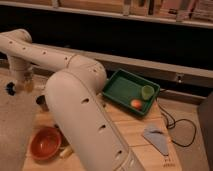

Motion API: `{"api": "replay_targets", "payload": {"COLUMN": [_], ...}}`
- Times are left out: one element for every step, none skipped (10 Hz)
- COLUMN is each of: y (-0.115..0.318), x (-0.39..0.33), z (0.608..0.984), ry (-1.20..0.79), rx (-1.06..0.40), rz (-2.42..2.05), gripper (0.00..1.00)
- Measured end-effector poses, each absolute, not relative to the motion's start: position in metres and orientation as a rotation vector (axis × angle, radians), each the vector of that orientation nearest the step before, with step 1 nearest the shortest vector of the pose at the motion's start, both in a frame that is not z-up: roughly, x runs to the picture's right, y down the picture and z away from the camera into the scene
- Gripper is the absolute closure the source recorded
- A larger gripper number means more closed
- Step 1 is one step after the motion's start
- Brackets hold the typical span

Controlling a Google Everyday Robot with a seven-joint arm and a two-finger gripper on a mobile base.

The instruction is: Place brush in metal cup

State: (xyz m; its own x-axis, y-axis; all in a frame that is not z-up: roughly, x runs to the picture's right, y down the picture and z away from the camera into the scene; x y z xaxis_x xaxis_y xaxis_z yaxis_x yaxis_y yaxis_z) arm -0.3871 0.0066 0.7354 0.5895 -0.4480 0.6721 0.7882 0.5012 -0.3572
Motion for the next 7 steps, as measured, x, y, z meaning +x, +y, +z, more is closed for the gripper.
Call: {"api": "replay_targets", "payload": {"y": [0.011,0.013,0.016,0.018,0.019,0.019,0.019], "x": [-0.391,-0.393,-0.397,-0.403,-0.407,-0.410,-0.412], "z": [0.740,0.742,0.744,0.743,0.742,0.742,0.741], "ry": [-0.554,-0.559,-0.565,-0.571,-0.574,-0.575,-0.575], "rx": [-0.717,-0.726,-0.737,-0.742,-0.746,-0.751,-0.756], "rz": [-0.803,-0.807,-0.817,-0.826,-0.833,-0.837,-0.840], "gripper": [1.00,1.00,1.00,1.00,1.00,1.00,1.00]}}
